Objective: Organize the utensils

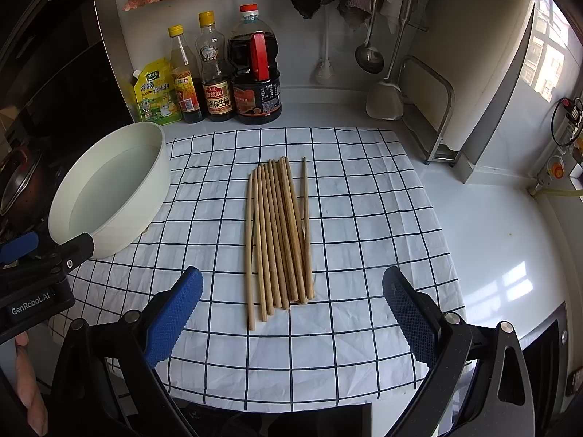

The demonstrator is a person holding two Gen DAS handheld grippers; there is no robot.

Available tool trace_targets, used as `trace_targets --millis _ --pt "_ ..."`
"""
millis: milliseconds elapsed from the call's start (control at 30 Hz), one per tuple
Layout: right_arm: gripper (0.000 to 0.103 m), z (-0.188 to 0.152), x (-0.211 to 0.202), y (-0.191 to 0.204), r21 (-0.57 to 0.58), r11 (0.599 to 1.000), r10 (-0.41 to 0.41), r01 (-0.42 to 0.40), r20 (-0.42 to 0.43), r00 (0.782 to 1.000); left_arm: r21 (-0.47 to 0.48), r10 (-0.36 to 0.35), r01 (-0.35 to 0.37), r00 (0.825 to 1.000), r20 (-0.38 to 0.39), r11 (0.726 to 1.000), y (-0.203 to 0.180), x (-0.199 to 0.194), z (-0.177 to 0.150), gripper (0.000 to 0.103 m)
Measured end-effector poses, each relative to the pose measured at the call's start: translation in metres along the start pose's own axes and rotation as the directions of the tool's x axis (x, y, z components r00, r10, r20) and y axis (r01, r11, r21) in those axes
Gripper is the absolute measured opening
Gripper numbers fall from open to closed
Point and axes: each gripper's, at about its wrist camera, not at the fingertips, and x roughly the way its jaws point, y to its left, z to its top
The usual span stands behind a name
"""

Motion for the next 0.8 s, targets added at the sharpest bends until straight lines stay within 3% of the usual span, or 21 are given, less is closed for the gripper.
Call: trace_targets --millis 800 --pt "0.095 0.0032 0.0048 -0.0040 0.011 1.000 -0.003 0.003 -0.005 1.000 0.004 0.001 -0.001 1.000 -0.009 1.000 -0.0015 0.0044 0.0001 0.097"
